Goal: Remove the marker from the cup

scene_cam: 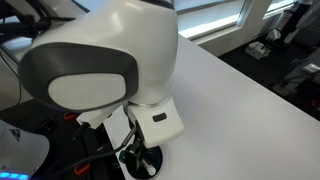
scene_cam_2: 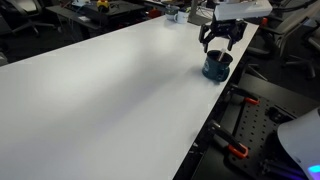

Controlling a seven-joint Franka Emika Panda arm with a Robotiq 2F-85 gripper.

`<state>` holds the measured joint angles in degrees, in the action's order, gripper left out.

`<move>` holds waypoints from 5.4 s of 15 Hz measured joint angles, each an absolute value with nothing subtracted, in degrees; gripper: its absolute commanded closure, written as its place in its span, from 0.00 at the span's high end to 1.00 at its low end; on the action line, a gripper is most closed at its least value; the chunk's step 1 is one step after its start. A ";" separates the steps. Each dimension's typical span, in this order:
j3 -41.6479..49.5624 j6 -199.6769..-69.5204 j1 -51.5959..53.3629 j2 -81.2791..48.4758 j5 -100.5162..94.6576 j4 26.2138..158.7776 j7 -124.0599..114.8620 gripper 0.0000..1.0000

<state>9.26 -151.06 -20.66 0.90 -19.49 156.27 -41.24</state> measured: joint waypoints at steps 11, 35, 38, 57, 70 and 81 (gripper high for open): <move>12.86 -151.61 -18.57 -0.82 -18.63 154.69 -41.23 0.50; 19.50 -160.90 -15.91 -4.79 -35.26 156.75 -39.18 0.27; 19.55 -161.20 -15.90 -4.80 -35.56 157.31 -37.06 0.47; 19.38 -174.06 -18.17 -6.66 -34.18 158.90 -20.30 0.05; 6.94 -173.17 -29.36 -6.46 -23.67 158.70 -2.92 0.05; 10.29 -156.38 -18.79 5.69 -13.82 158.73 -0.21 0.05</move>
